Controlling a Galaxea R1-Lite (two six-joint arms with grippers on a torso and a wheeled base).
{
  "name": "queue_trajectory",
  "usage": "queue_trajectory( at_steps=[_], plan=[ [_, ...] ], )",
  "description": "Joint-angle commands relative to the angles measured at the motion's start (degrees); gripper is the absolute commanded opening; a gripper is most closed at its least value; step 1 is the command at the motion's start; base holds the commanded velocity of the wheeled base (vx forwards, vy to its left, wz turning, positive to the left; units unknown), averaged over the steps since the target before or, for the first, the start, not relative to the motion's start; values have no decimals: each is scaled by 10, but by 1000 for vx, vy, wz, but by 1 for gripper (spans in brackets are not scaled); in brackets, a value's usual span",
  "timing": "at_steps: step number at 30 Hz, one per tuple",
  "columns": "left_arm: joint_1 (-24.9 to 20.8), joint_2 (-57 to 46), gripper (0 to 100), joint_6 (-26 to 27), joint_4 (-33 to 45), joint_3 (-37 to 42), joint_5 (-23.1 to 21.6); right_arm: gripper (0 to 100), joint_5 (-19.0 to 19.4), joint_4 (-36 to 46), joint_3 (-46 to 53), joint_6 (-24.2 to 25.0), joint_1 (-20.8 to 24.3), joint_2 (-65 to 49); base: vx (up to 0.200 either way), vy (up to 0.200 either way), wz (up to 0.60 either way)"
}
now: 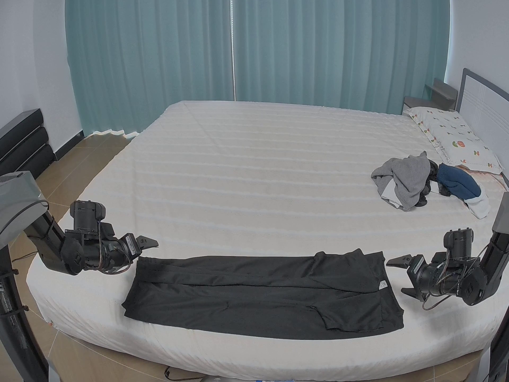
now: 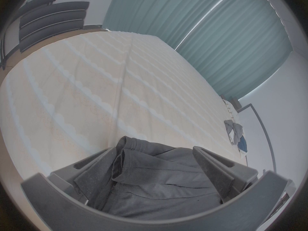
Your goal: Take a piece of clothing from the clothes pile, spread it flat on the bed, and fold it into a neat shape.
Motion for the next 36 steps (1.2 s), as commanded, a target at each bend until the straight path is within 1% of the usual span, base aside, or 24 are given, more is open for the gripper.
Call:
queue_trajectory(
  at_steps=[1, 6, 7, 9, 14, 19, 23, 24, 25, 26, 27, 28, 29, 30, 33, 35, 36],
  plan=[
    [0, 19, 100, 14, 13, 1, -1, 100, 0, 0, -4, 0, 1, 7, 0, 0, 0],
    [-1, 28, 100, 13, 14, -8, -1, 100, 0, 0, -5, 1, 2, 4, 0, 0, 0],
    [-2, 30, 0, 13, 14, -11, -1, 100, 0, 0, -5, 1, 2, 2, 0, 0, 0],
    [-3, 32, 0, 7, 12, -13, -1, 100, 0, 0, -10, 0, 3, -5, 0, 0, 0],
    [-3, 20, 0, -29, 11, -11, -1, 100, 0, 1, -14, 4, 8, -20, 0, 0, 0],
    [2, -2, 0, -33, 12, -12, -2, 100, -8, 18, -41, 35, 28, -27, 0, 0, 0],
    [4, -30, 0, -58, 10, -13, -2, 100, -11, 69, -70, 47, 49, -43, 0, 0, 0],
    [4, -30, 0, -58, 10, -13, -2, 100, -11, 69, -70, 47, 49, -43, 0, 0, 0],
    [4, -41, 0, -71, 9, -13, -2, 100, -14, 98, -85, 66, 60, -54, 0, 0, 0],
    [4, -48, 0, -80, 9, -13, -3, 100, -23, 131, -103, 99, 75, -61, 0, 0, 0],
    [4, -48, 0, -80, 9, -13, -3, 100, -23, 131, -103, 99, 75, -61, 0, 0, 0],
    [4, -55, 0, -85, 8, -13, -9, 100, -37, 161, -120, 134, 98, -58, 0, 0, 0],
    [4, -56, 0, -86, 8, -13, -11, 100, -48, 169, -124, 144, 109, -55, 0, 0, 0],
    [5, -56, 0, -86, 7, -13, -15, 100, -62, 173, -126, 153, 123, -49, 0, 0, 0],
    [5, -55, 0, -86, 7, -13, -21, 100, -86, 176, -122, 157, 150, -36, 0, 0, 0],
    [7, -56, 0, -90, 7, -13, -28, 100, -117, 178, -120, 164, 173, -20, 0, 0, 0],
    [7, -56, 0, -90, 7, -13, -28, 100, -117, 178, -120, 164, 173, -20, 0, 0, 0]
  ],
)
